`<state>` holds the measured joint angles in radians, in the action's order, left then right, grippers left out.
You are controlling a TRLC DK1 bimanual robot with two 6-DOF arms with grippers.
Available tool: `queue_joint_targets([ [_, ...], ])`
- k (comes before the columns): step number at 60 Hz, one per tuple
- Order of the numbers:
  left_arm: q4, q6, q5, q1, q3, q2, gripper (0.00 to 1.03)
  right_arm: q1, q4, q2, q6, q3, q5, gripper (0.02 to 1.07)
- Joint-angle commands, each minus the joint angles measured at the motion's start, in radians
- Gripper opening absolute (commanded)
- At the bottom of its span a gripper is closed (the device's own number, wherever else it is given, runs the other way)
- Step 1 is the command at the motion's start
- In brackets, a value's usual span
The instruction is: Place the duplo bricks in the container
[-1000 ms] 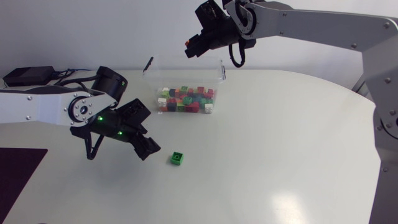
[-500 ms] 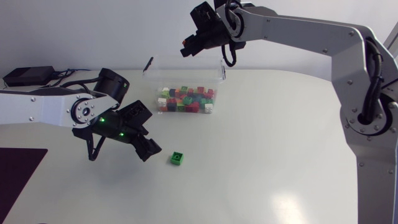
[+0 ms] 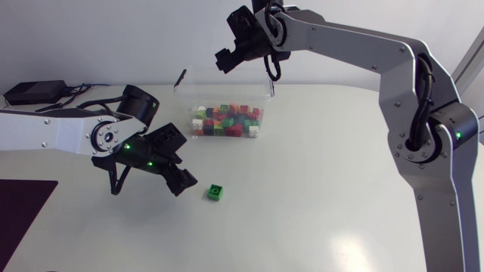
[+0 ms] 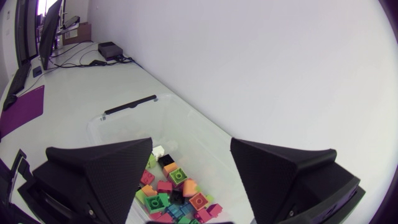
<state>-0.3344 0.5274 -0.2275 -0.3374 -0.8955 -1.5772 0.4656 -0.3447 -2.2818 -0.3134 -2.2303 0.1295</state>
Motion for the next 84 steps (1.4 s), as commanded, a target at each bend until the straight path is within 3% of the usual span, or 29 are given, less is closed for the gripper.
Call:
queue_joint_targets([
  [1,0.009,0.056,-0.007,-0.008,0.007,-0.029,0.98,0.002,-0.016,0.05,0.011,0.044,-0.004,1.03],
  [19,-0.014,0.221,-0.026,-0.017,-0.051,-0.089,0.98,-0.042,0.039,0.301,-0.012,0.356,0.033,1.03],
  [40,-0.184,0.451,-0.042,-0.041,-0.189,-0.198,0.98,-0.048,0.032,0.533,-0.098,0.673,0.075,1.03],
  [69,-0.27,0.608,-0.026,-0.124,-0.293,-0.319,0.98,-0.097,0.039,0.798,-0.201,1.17,0.098,1.03],
  [84,-0.296,0.677,-0.019,-0.14,-0.333,-0.374,0.97,-0.122,0.052,0.875,-0.228,1.331,0.107,1.03],
])
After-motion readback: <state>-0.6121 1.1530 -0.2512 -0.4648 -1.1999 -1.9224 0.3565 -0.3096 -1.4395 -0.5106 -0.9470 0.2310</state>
